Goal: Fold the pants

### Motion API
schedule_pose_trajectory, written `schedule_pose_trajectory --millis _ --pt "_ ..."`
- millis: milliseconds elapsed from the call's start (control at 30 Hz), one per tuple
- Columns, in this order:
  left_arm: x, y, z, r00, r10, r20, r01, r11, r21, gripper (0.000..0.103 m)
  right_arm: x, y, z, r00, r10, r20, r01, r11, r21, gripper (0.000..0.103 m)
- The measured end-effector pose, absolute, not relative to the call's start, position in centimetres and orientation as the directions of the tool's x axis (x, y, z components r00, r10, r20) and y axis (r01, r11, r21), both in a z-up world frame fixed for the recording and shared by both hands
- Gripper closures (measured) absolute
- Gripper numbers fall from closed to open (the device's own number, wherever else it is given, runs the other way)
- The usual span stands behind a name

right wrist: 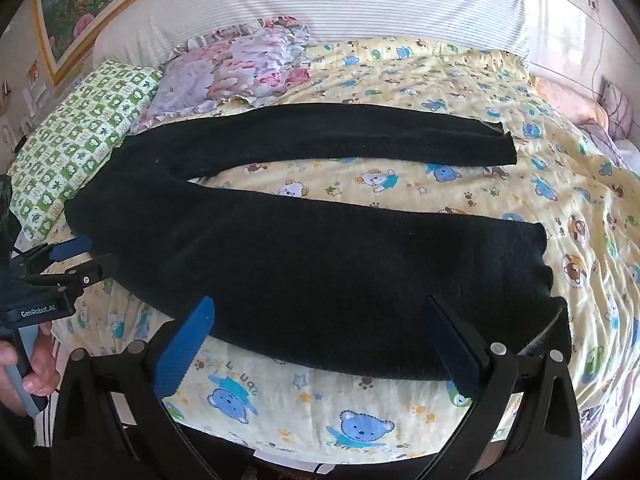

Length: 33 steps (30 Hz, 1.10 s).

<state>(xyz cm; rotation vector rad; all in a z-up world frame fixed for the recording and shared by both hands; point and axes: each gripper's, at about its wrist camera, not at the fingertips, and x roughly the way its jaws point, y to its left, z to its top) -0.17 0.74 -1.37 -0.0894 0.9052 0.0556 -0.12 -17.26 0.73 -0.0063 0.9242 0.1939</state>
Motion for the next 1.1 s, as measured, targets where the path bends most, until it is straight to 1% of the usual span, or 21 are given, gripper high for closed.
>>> schedule_pose_trajectory --millis 567,1100 --pt "-0.06 0.06 -1.54 0.619 0.003 -0.786 -0.068 0.996 -0.050 0.015 -0.01 -17.85 0.85 0.587 0.171 -0.792 -0.153 0.983 0.099 0.000" --pt "0.19 0.05 -1.78 0.612 -0.008 -0.791 -0.065 0.996 -0.060 0.015 -0.14 -17.61 1.25 0.598 0.157 -0.786 -0.152 0.985 0.081 0.000"
